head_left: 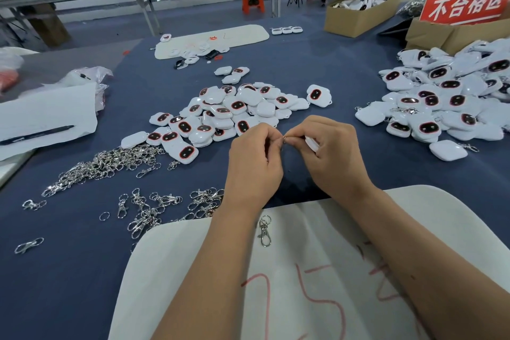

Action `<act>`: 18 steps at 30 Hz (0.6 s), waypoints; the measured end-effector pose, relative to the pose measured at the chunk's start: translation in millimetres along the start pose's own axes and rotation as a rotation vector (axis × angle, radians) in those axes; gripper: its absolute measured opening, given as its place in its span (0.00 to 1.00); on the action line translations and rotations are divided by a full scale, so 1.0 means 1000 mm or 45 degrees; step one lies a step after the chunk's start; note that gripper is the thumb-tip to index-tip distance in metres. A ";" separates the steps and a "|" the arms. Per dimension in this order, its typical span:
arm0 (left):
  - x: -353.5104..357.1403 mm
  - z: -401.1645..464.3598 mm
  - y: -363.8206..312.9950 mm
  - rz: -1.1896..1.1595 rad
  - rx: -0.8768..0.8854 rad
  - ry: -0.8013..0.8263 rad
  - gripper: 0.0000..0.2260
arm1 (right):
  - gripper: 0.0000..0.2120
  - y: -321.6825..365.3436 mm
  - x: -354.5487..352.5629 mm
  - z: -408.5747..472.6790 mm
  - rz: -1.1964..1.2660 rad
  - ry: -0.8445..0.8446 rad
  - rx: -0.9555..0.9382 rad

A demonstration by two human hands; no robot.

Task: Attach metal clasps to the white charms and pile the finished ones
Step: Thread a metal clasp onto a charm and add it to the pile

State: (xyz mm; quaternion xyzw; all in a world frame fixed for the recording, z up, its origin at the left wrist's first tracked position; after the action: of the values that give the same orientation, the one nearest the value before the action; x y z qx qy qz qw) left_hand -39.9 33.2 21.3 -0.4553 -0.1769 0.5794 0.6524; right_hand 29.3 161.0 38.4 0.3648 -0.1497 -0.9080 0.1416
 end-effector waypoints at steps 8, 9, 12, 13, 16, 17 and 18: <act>0.006 0.002 -0.003 -0.195 -0.037 -0.020 0.07 | 0.07 -0.015 0.002 -0.005 0.339 -0.019 0.349; 0.007 0.002 -0.003 -0.202 -0.034 -0.022 0.08 | 0.07 -0.016 0.003 -0.006 0.374 -0.014 0.371; 0.007 0.002 -0.004 -0.166 -0.018 -0.038 0.08 | 0.05 -0.017 0.007 -0.005 0.475 0.022 0.429; 0.007 0.002 -0.005 -0.135 -0.008 -0.037 0.08 | 0.04 -0.020 0.008 -0.005 0.520 0.017 0.473; 0.009 0.001 -0.005 -0.056 0.001 0.004 0.07 | 0.10 -0.039 0.012 -0.008 0.623 -0.013 0.737; 0.010 0.001 -0.003 -0.048 -0.010 0.025 0.07 | 0.14 -0.045 0.015 -0.010 0.601 0.008 0.815; 0.010 0.001 -0.002 -0.038 -0.023 0.048 0.07 | 0.17 -0.050 0.018 -0.011 0.594 0.031 0.870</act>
State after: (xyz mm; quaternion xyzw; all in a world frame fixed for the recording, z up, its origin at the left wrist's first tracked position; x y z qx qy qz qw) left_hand -36.1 43.2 20.4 -0.4693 -0.1767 0.5594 0.6600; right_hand 17.2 198.2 0.7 0.3579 -0.5195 -0.7451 0.2163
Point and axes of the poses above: each hand's wrist, its own z-axis towards the middle knuckle, its own x-axis out of the palm, y = z × x, the point moved 6 cm from there along z, towards the middle knuckle, and after that the axes turned 13 degrees about -z, right-handed, at the moved point
